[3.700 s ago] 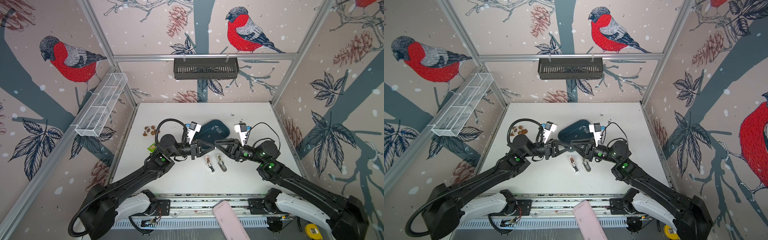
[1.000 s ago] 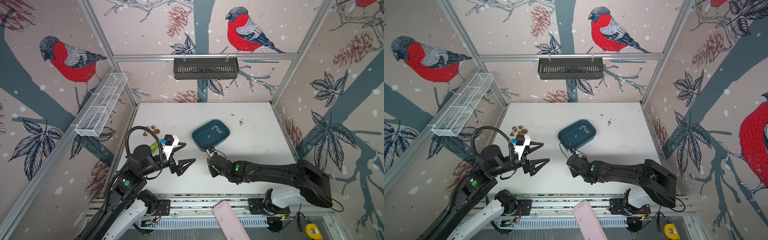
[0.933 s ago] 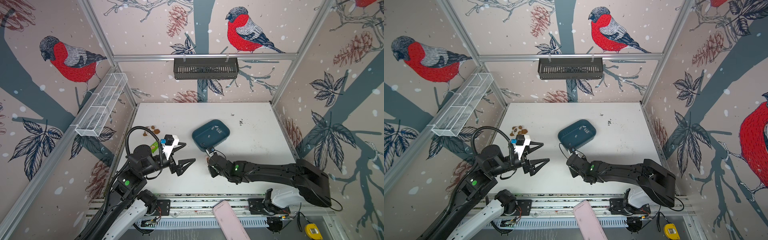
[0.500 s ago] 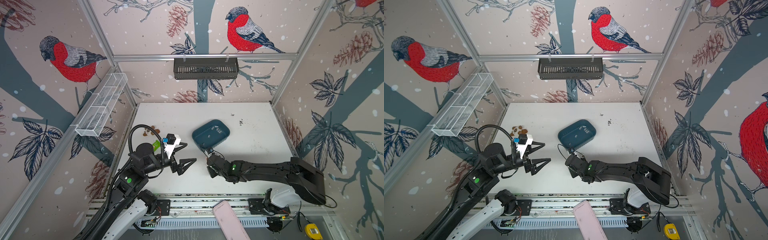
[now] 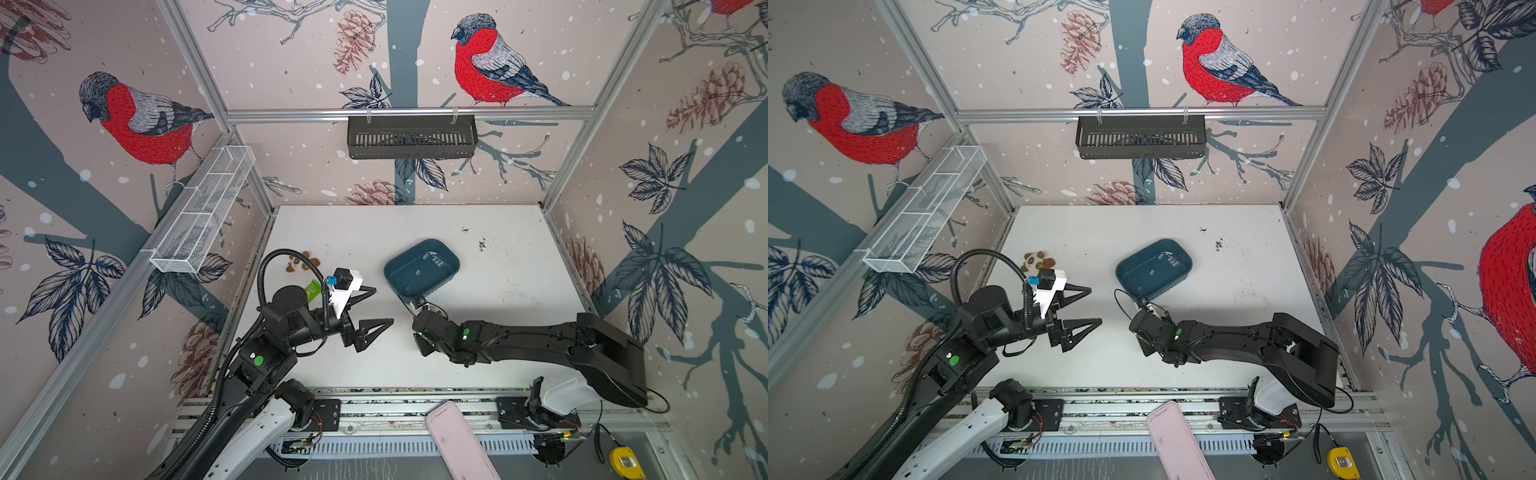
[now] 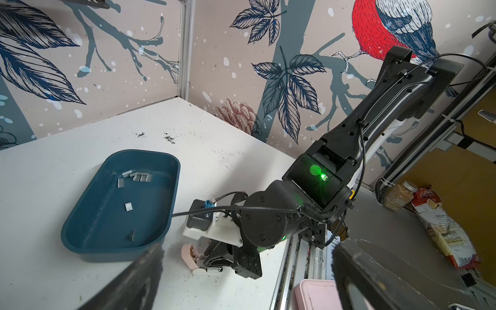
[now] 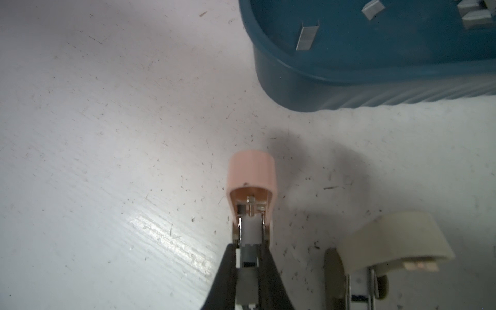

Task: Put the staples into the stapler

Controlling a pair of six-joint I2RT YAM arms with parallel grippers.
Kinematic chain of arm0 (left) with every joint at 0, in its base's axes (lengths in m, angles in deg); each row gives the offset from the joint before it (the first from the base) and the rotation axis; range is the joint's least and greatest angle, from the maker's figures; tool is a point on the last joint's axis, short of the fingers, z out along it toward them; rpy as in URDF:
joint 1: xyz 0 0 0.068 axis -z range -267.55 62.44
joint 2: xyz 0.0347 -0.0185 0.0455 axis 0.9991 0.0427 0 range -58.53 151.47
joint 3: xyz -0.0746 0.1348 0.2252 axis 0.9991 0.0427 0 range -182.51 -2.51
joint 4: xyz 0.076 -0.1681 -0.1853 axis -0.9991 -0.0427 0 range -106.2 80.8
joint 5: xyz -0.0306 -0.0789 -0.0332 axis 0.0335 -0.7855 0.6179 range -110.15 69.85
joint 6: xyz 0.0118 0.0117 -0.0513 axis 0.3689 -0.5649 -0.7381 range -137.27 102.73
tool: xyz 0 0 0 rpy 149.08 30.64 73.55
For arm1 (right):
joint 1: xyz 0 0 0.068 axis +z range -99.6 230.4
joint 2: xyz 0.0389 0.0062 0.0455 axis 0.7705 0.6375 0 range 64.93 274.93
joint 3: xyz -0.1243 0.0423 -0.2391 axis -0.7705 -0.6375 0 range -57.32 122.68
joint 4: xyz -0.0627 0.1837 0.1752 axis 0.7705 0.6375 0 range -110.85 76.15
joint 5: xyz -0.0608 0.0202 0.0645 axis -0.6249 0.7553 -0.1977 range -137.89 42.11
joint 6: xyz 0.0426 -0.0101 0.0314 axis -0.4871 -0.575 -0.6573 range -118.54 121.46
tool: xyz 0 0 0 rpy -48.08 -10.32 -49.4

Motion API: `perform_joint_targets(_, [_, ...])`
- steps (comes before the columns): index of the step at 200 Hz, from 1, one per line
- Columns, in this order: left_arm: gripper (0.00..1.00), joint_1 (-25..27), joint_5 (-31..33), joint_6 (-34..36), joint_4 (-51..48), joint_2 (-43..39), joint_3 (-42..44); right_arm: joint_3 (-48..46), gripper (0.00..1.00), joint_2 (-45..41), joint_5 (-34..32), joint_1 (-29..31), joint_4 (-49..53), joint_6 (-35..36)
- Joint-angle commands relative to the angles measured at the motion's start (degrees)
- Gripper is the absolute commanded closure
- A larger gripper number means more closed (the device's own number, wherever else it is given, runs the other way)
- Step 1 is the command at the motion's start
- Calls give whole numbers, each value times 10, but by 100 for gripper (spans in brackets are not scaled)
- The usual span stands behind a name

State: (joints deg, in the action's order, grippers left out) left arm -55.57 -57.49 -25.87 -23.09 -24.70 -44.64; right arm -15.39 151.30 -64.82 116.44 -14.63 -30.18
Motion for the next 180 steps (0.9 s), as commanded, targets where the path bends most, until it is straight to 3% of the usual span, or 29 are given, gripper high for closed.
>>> perform_joint_targets(1, [3,-2,-9,11,24,0,0,3,86,3,-13,1,8,-8])
perform_joint_targets(180, [3,-2,-15,10,25,5,1,5,87,13,-7,0,-1,-8])
